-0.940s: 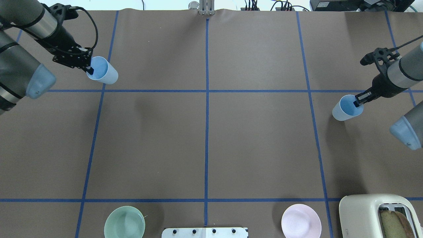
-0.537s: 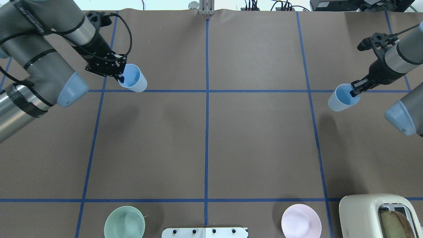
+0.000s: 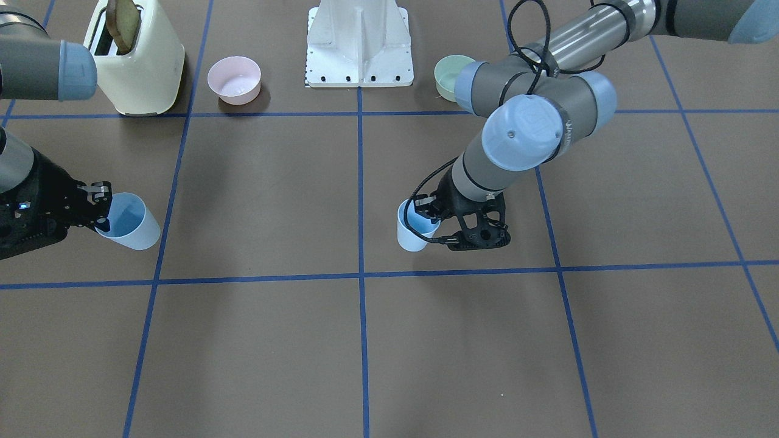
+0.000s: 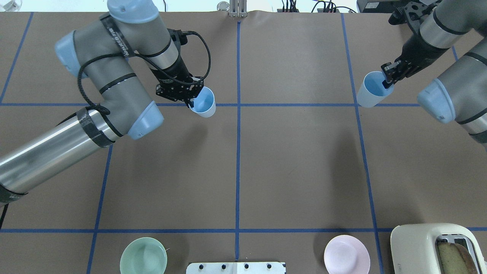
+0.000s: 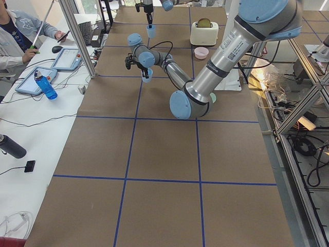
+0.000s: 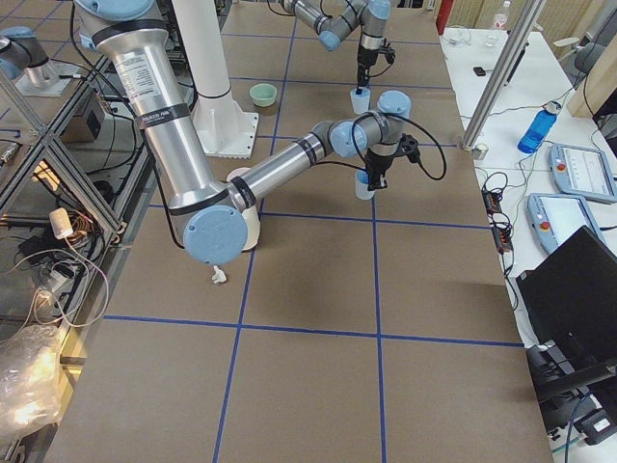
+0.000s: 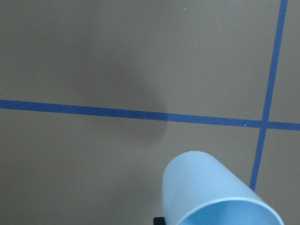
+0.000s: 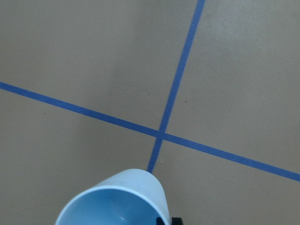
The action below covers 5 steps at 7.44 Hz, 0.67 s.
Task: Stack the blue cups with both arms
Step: 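Carry the left cup toward the table centre while the right gripper lifts its cup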
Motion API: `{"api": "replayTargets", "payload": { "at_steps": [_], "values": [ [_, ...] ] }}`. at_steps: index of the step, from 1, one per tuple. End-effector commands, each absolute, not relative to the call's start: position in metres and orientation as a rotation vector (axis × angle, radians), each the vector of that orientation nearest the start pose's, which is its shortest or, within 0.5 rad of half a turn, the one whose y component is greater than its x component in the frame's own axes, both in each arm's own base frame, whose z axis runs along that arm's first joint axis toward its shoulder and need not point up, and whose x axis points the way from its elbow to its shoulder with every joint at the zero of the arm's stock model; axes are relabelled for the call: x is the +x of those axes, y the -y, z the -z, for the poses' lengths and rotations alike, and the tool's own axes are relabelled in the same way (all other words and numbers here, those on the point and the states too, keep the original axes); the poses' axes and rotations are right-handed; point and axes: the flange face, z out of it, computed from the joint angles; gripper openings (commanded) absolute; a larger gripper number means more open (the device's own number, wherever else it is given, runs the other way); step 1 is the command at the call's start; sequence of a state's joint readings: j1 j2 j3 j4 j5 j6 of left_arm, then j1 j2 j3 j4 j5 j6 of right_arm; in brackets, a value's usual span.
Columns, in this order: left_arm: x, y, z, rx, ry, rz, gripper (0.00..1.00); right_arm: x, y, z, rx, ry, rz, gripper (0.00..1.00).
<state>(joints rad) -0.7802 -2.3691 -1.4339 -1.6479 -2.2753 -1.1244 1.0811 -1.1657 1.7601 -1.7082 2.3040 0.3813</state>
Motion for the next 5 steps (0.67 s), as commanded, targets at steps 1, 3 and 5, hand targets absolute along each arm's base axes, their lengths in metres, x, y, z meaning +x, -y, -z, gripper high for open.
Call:
{"api": "replayTargets", "payload": {
  "at_steps": [1, 3, 5],
  "values": [
    [0.508, 0.565, -0.193, -0.152, -0.951, 0.047, 0.00, -0.235, 0.581, -0.322, 0.083, 0.860, 0.239, 0.14],
    [0.543, 0.559, -0.186, -0.113, -0.934, 0.029, 0.00, -0.245, 0.584, -0.293, 0.076, 0.894, 0.202, 0.14],
    [0.565, 0.547, -0.193, -0.107, -0.954, -0.008, 0.00, -0.249, 0.585, -0.271, 0.078, 0.923, 0.194, 0.14]
  ]
}}
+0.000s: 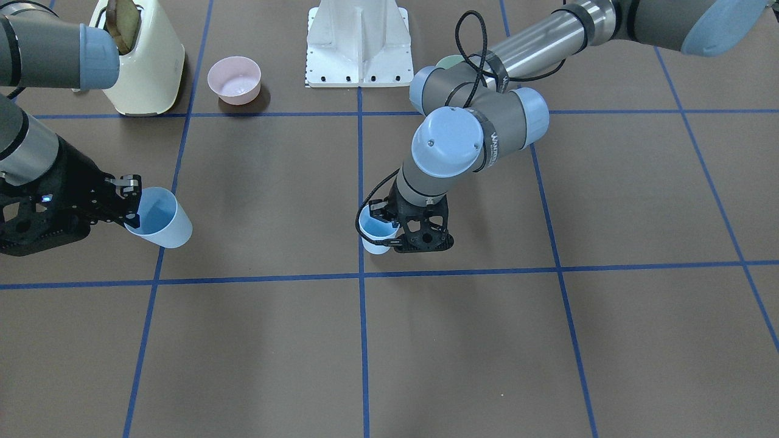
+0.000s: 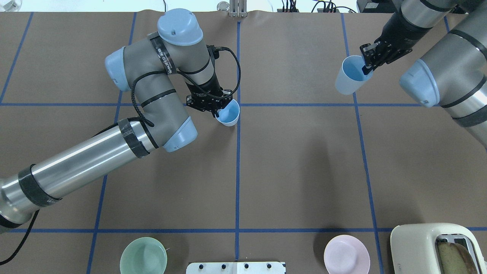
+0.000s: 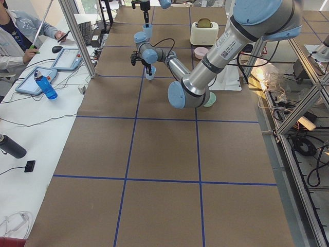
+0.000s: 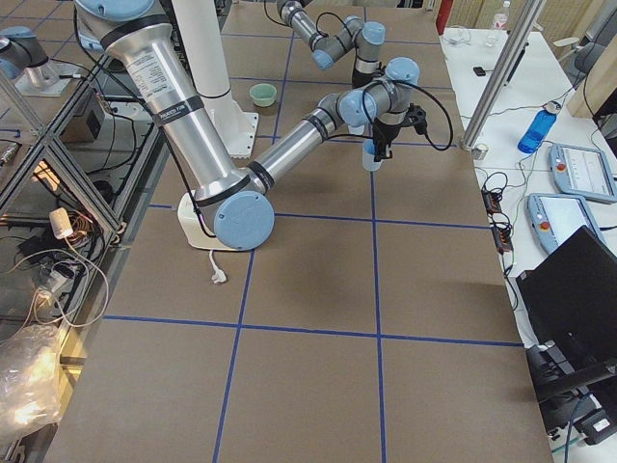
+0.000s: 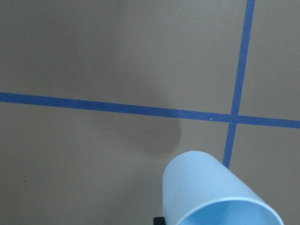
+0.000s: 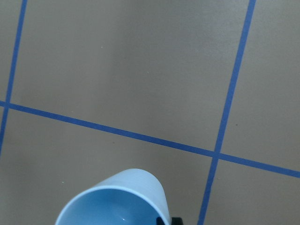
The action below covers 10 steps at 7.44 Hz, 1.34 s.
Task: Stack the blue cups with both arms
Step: 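Carry the left cup toward the table centre while the right gripper lifts its cup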
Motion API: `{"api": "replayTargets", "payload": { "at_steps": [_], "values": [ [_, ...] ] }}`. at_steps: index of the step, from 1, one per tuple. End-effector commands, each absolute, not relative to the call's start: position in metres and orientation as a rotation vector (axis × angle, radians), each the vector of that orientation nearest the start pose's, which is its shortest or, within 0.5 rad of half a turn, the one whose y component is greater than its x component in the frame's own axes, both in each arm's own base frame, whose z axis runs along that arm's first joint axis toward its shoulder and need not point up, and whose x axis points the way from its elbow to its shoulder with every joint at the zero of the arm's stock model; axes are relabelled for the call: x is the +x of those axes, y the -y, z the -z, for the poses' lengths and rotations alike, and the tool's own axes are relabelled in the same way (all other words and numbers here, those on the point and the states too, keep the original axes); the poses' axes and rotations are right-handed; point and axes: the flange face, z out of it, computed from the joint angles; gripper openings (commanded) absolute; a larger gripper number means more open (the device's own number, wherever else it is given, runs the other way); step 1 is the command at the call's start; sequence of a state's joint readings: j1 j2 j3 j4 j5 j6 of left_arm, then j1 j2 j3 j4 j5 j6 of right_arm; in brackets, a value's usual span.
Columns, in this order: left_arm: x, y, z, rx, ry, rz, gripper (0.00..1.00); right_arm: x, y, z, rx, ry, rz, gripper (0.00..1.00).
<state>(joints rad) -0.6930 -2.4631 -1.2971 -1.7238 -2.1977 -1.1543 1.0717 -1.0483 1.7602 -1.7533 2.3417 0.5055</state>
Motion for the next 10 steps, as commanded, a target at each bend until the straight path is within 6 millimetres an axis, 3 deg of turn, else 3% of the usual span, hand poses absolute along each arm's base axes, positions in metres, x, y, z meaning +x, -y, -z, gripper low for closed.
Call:
{"api": "replayTargets", "payload": {
  "at_steps": [1, 5, 6, 7, 9, 10],
  "values": [
    [0.571, 0.544, -0.194, -0.109, -0.955, -0.018, 0.00, -0.253, 0.585, -0.261, 0.073, 0.940, 0.189, 0.14],
    [0.579, 0.537, -0.185, -0.102, -0.972, -0.040, 0.00, -0.259, 0.583, -0.250, 0.070, 0.951, 0.184, 0.14],
    [0.579, 0.536, -0.184, -0.098, -0.975, -0.045, 0.28, -0.261, 0.583, -0.251, 0.068, 0.950, 0.185, 0.14],
    [0.578, 0.536, -0.180, -0.077, -1.002, -0.058, 0.97, -0.261, 0.585, -0.246, 0.070, 0.953, 0.182, 0.14],
    [0.573, 0.538, -0.178, -0.066, -1.012, -0.060, 0.98, -0.266, 0.585, -0.231, 0.069, 0.966, 0.168, 0.14],
    [0.561, 0.550, -0.177, -0.058, -1.016, -0.042, 0.98, -0.268, 0.585, -0.223, 0.067, 0.975, 0.159, 0.14]
  ]
}}
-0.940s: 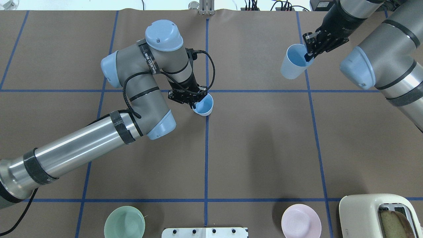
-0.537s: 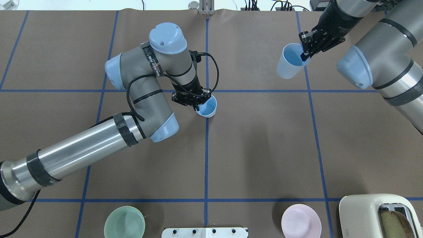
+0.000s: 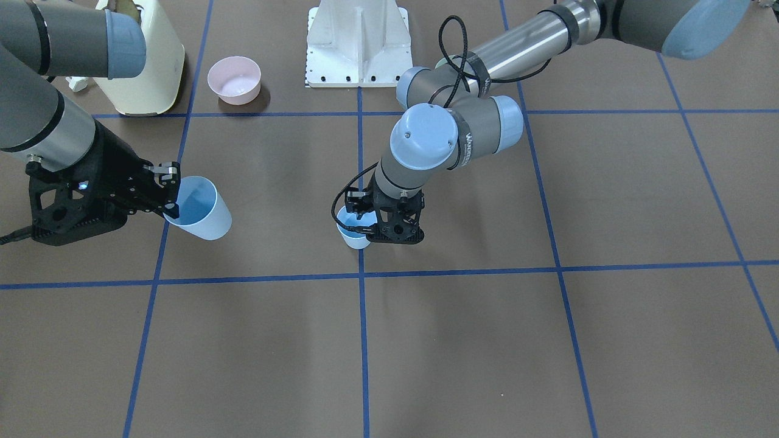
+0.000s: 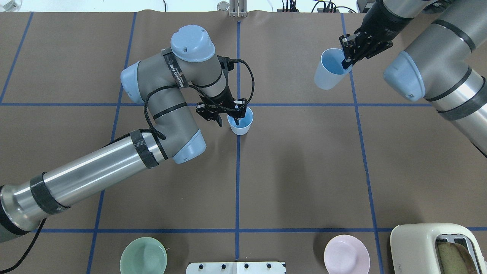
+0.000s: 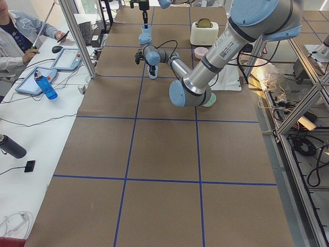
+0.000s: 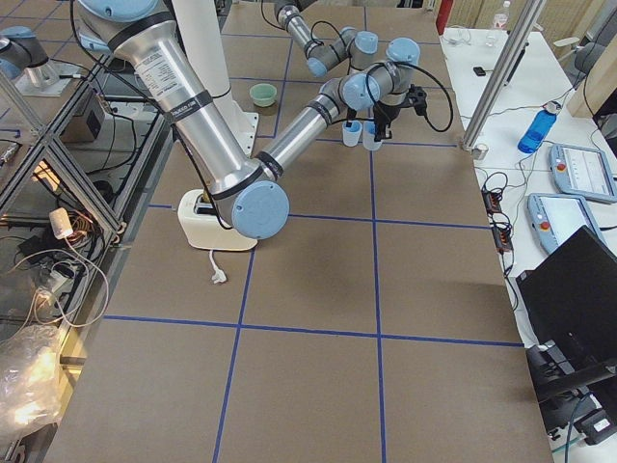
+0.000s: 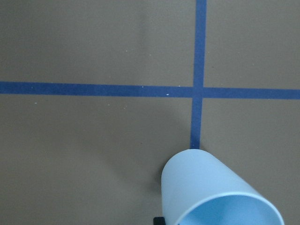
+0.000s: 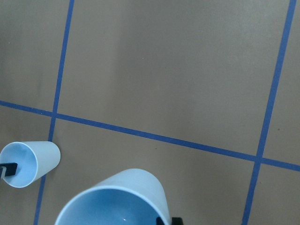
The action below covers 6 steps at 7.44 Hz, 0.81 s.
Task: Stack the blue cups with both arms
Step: 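Carry the left cup toward the table centre while the right gripper lifts its cup, then set the left cup down at the centre and raise the left gripper away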
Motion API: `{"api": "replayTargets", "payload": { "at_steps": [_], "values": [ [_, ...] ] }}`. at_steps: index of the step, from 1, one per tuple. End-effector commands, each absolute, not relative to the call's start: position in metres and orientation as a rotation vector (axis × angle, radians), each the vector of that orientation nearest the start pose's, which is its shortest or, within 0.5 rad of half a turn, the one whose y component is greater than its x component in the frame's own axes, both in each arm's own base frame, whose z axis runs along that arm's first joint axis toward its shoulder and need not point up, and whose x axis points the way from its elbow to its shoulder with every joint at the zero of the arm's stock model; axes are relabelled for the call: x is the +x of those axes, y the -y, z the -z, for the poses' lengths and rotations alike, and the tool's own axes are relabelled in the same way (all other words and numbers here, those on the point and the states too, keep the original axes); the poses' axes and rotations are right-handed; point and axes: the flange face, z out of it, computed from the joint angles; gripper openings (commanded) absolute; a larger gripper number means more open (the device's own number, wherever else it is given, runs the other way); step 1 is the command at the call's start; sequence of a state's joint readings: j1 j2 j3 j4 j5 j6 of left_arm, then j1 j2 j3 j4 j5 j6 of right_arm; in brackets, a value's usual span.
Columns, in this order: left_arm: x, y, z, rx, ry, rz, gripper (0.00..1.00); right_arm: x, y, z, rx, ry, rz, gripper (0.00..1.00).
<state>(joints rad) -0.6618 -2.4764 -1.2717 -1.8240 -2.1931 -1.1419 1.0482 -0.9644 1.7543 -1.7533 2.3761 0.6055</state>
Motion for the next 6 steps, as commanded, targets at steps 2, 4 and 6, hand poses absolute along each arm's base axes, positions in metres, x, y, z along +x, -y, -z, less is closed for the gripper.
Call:
{"api": "replayTargets", "payload": {
  "at_steps": [2, 4, 6],
  "values": [
    [0.512, 0.579, -0.169, -0.091, -1.068, -0.028, 0.98, -0.293, 0.593, -0.184, 0.050, 0.996, 0.127, 0.14],
    [0.463, 0.601, -0.191, -0.072, -1.092, -0.059, 0.98, -0.320, 0.594, -0.176, 0.037, 0.994, 0.153, 0.14],
    [0.398, 0.629, -0.223, -0.074, -1.117, -0.053, 0.98, -0.375, 0.593, -0.160, 0.052, 1.017, 0.189, 0.14]
  ]
}}
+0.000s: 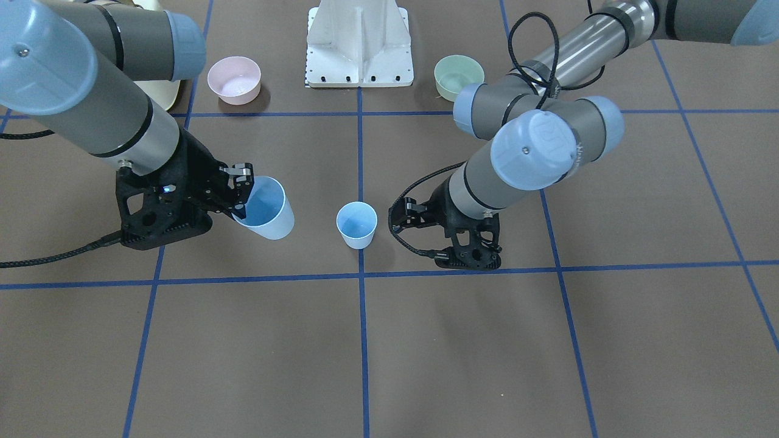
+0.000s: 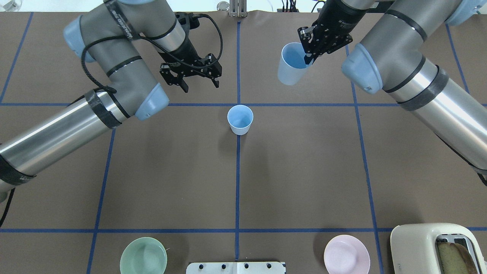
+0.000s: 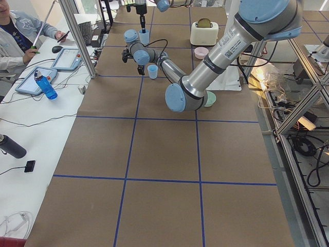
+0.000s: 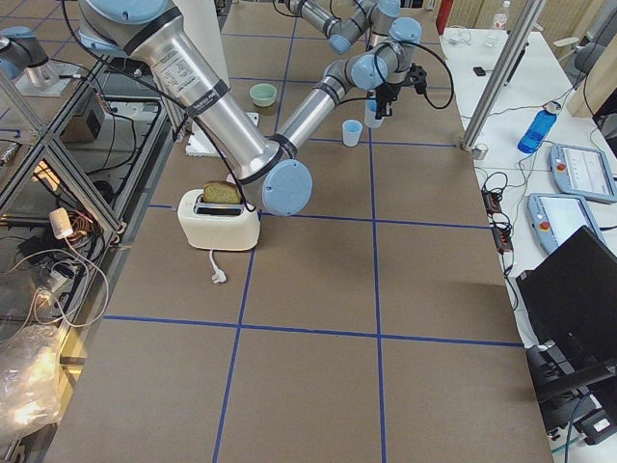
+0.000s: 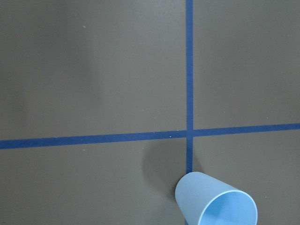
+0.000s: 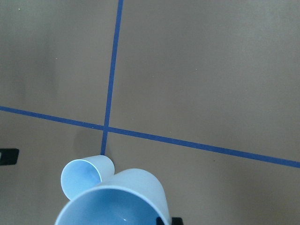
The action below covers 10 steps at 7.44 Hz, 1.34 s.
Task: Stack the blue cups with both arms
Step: 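Set the left cup down at the centre and raise the left gripper away, then move the right gripper's cup over the centre cup and lower it in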
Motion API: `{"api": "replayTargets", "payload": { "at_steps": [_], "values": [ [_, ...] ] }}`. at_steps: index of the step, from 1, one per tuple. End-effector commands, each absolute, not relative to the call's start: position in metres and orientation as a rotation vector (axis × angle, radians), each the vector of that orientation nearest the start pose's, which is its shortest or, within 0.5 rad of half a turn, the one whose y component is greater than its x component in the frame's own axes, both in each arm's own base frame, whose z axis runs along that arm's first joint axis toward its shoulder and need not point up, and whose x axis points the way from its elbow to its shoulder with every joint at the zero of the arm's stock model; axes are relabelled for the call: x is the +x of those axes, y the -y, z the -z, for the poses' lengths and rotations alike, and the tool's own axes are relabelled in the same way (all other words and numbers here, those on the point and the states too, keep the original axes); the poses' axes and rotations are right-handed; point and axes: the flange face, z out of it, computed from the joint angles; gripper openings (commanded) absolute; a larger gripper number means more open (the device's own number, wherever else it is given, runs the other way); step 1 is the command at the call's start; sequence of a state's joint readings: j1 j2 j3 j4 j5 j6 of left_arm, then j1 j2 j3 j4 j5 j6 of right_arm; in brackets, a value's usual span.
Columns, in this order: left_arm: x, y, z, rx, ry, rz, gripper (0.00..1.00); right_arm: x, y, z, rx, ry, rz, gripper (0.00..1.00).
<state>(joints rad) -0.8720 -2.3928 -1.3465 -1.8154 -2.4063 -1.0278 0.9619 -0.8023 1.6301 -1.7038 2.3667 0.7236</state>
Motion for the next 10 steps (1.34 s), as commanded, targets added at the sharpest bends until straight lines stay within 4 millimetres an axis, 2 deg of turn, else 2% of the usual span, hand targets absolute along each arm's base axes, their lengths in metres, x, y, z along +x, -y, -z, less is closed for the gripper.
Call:
{"api": "replayTargets", "payload": {
  "at_steps": [1, 2, 3, 4, 6, 9, 10],
  "values": [
    [0.370, 0.636, -0.243, -0.070, -1.100, -0.015, 0.98, -0.402, 0.595, -0.146, 0.073, 1.008, 0.168, 0.14],
    [0.336, 0.650, -0.265, -0.047, -1.066, -0.024, 0.98, -0.427, 0.596, -0.134, 0.075, 0.990, 0.177, 0.14],
    [0.315, 0.650, -0.298, -0.030, -1.027, -0.089, 0.98, -0.444, 0.589, -0.132, 0.081, 0.970, 0.178, 0.14],
    [0.296, 0.658, -0.307, -0.007, -1.007, -0.115, 0.98, -0.460, 0.585, -0.125, 0.087, 0.957, 0.180, 0.14],
    [0.291, 0.658, -0.321, 0.000, -0.991, -0.117, 0.98, -0.490, 0.580, -0.117, 0.077, 0.939, 0.203, 0.14],
    [0.289, 0.657, -0.329, -0.006, -0.986, -0.117, 0.98, -0.499, 0.575, -0.129, 0.070, 0.927, 0.232, 0.14],
    [0.290, 0.656, -0.332, -0.006, -0.981, -0.118, 0.98, -0.498, 0.573, -0.139, 0.065, 0.922, 0.235, 0.14]
  ]
}}
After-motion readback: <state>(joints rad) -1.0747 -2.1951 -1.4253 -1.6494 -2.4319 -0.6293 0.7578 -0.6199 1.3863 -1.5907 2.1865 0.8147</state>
